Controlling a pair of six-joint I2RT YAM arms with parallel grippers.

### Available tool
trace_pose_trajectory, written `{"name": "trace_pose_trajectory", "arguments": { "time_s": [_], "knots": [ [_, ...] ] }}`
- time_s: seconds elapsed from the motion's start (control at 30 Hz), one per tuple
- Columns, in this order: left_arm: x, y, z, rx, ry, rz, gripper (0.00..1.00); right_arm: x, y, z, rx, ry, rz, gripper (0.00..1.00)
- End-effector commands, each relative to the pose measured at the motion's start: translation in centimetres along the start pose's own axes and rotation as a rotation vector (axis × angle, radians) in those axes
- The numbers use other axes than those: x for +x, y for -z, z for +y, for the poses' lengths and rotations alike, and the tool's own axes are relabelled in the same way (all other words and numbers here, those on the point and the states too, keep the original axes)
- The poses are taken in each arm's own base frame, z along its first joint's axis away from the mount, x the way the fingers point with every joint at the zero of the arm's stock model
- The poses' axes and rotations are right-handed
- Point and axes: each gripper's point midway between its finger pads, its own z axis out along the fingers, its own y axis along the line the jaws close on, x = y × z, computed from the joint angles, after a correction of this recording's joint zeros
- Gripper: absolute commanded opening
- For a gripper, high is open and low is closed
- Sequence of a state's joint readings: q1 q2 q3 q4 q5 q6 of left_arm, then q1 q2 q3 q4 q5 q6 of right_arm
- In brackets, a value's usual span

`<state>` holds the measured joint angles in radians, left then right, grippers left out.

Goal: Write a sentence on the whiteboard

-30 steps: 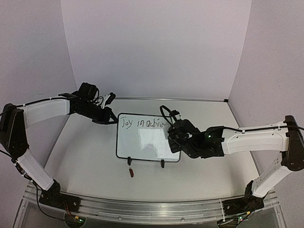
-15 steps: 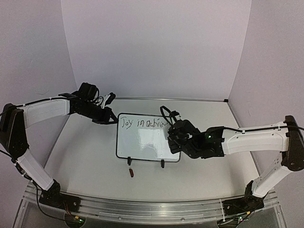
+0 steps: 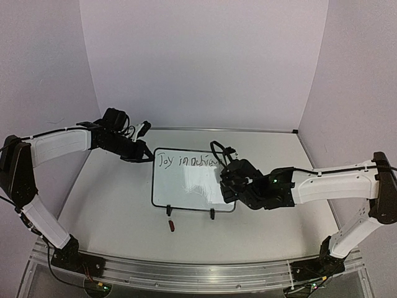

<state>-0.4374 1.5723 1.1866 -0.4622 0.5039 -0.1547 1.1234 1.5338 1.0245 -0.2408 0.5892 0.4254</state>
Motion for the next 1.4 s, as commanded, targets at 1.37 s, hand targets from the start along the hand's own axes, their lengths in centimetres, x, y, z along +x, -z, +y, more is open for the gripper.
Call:
{"name": "trace_pose_trajectory", "arguments": {
  "time_s": [1.37],
  "knots": [
    [-2.3,3.7,-0.3,-0.096,-0.056,-0.137,0.34,-3.4,5.2,-3.3,-0.01,-0.106,-0.132,0.0]
  ]
}}
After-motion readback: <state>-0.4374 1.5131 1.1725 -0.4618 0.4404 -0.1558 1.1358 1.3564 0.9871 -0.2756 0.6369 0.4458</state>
